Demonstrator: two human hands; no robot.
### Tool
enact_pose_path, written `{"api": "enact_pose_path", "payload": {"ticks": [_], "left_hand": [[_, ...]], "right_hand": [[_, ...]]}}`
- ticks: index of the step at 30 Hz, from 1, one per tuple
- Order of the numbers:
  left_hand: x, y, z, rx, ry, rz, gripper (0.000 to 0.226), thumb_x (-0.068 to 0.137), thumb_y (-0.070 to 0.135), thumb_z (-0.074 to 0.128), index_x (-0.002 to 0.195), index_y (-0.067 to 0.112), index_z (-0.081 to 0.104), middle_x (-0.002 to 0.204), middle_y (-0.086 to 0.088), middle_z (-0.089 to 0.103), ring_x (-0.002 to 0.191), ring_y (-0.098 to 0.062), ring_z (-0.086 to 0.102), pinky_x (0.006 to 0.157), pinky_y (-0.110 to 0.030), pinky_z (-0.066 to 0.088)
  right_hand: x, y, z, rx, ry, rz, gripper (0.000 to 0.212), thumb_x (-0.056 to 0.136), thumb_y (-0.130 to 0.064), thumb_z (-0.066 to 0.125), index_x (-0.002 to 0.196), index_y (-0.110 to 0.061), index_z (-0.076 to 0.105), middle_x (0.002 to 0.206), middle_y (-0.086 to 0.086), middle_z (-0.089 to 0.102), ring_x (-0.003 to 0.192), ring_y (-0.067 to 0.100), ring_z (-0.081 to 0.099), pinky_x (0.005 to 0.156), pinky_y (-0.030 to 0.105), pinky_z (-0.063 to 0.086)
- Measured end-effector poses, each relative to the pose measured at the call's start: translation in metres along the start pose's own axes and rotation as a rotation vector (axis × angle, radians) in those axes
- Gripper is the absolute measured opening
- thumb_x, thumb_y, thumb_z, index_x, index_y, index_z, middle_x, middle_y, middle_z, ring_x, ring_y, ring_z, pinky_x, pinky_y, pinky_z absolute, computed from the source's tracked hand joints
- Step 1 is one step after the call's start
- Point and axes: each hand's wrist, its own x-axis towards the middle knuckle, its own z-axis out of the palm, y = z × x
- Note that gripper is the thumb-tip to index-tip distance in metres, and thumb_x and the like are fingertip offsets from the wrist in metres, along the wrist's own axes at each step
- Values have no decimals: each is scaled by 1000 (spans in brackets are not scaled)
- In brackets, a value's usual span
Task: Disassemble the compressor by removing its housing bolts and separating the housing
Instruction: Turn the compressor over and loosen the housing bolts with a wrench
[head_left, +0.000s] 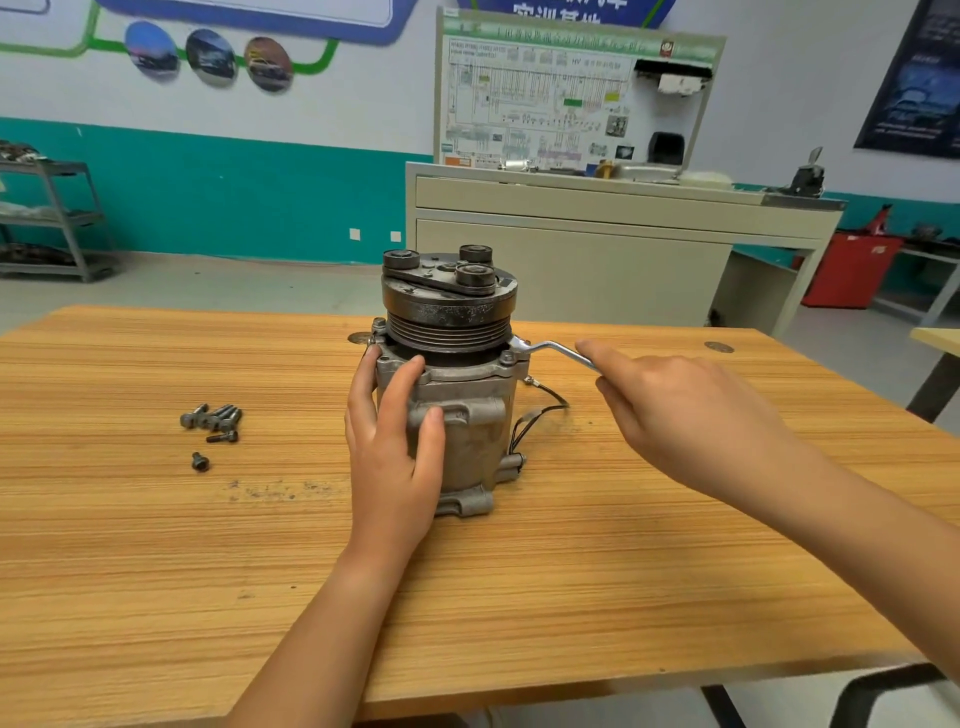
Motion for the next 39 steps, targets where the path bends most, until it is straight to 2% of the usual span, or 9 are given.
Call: {"api": "enact_pose_path", "payload": {"ticks": [8,12,14,17,23,29,32,35,39], "left_hand": [[-1,-2,1,3,11,11,38,87,42,39,124,51,34,141,33,9,139,-8,20,104,-21,21],[0,-2,2,-10,19,-2,38,87,41,40,124,48,36,141,34,9,140,-11,20,106,-25,23],[-1,-2,2,-16,21,0,39,88,38,41,125,46,37,141,33,10,139,-10,20,105,-21,21],[-1,-3,2,-8,21,-2,40,89,30,44,125,44,38,141,32,10,138,-8,20,105,-21,21],[-1,-1,1,-10,14,-10,38,87,41,40,125,46,37,142,28,12,138,-6,19,103,-15,19],[-1,0,1,0,8,-11,38,87,41,39,124,49,35,141,33,9,139,-8,18,105,-22,21],[-1,-1,1,7,5,-6,37,88,38,41,123,50,35,141,35,8,138,-6,17,105,-21,20],[-1,-1,0,15,2,-1,38,88,38,41,122,53,33,141,35,8,138,-4,16,105,-22,20],[-1,-1,-1,17,-4,-2,39,89,36,43,122,56,33,140,37,7,139,-4,16,107,-26,21]], "right_hand": [[6,-37,-28,-312,-204,50,56,89,-1,39,140,-9,20,60,1,32,46,14,23,38,26,18],[11,-65,-33,-331,-351,80,60,88,8,38,140,12,8,101,18,55,64,24,50,37,28,21],[13,-72,-33,-349,-421,60,57,88,10,34,138,16,7,124,26,46,92,34,57,39,30,25],[15,-72,-38,-421,-440,-34,55,89,11,34,138,16,10,135,22,34,91,33,57,42,31,32],[14,-43,-32,-550,-273,-130,65,91,7,36,144,4,-2,65,10,35,45,18,28,34,28,21],[37,9,-9,-582,-45,-235,51,95,-12,35,140,-18,11,61,-1,34,44,15,30,44,25,24],[48,27,12,-501,23,-299,52,88,-2,48,136,-10,28,85,7,61,64,23,56,73,35,45],[68,28,37,-313,350,-255,35,68,15,65,100,2,63,72,17,66,60,30,64,88,61,41],[88,7,60,-164,474,-222,27,61,13,74,84,-1,67,74,13,70,66,25,68,88,64,38]]}}
